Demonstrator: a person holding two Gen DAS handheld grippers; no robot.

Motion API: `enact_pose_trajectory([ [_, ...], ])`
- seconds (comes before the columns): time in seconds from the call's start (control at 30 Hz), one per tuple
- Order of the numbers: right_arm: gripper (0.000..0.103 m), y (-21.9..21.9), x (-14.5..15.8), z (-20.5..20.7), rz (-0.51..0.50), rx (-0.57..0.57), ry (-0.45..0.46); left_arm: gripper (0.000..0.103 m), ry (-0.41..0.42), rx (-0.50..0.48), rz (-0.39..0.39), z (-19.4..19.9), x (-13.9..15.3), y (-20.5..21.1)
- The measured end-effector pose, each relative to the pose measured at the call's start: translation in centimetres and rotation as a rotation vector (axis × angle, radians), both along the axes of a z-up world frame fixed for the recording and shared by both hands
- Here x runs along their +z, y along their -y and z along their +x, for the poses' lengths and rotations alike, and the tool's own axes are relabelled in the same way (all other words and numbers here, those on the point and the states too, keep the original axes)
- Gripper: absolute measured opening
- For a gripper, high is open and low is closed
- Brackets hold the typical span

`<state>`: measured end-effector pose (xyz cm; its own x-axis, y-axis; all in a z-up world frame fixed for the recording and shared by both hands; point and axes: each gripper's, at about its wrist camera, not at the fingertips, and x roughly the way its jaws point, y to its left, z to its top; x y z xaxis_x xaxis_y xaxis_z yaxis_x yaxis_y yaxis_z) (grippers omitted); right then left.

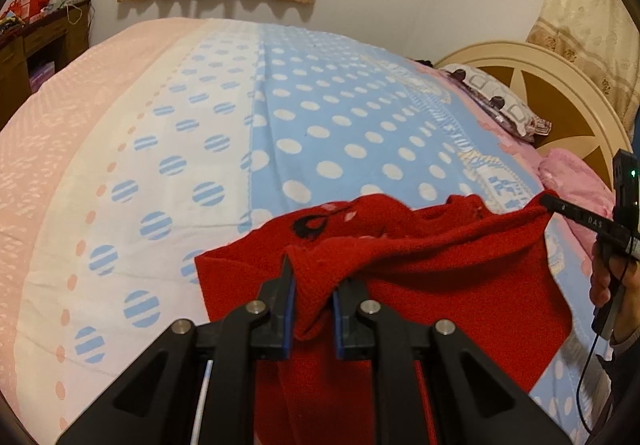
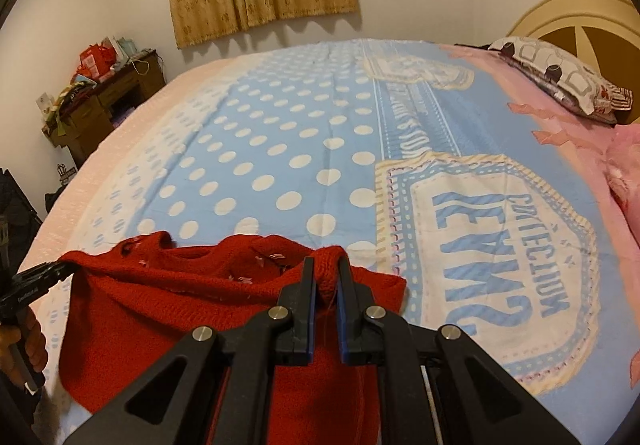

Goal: Fold small clothes
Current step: 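Lift the hem with both tools and fold it up over the collar, then open both tools to release the folded hem and smooth the bundle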

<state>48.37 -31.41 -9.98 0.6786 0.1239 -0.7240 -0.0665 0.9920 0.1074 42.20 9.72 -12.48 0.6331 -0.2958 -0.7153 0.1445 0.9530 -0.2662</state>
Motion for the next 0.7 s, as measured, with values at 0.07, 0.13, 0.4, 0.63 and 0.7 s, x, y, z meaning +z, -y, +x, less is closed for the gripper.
enact_pose_trajectory([
  [0.07, 0.008, -0.1, -0.5, 0.9, 0.005, -0.003, -0.012, 0.015, -0.010, 0.004, -0.007, 0.5, -0.4, -0.3],
  [0.13, 0.008, -0.2, -1.0, 1.7, 0.012, -0.010, -0.022, 0.015, -0.012, 0.008, -0.012, 1.0, -0.5, -0.5],
  [0.4, 0.008, 0.9, -4.5, 3.0, -0.013, -0.081, -0.106, 0.023, -0.045, 0.008, 0.036, 2.9, -1.9, 0.7],
  [0.63, 0.068, 3.5, -4.4, 2.8, 0.048, -0.142, -0.069, 0.037, -0.046, 0.131, -0.001, 1.9, -1.9, -1.9],
  [0.7, 0.068, 3.3, -3.6, 1.8, 0.100, -0.087, -0.031, 0.038, -0.015, 0.133, 0.026, 0.8, -1.1, -1.9],
])
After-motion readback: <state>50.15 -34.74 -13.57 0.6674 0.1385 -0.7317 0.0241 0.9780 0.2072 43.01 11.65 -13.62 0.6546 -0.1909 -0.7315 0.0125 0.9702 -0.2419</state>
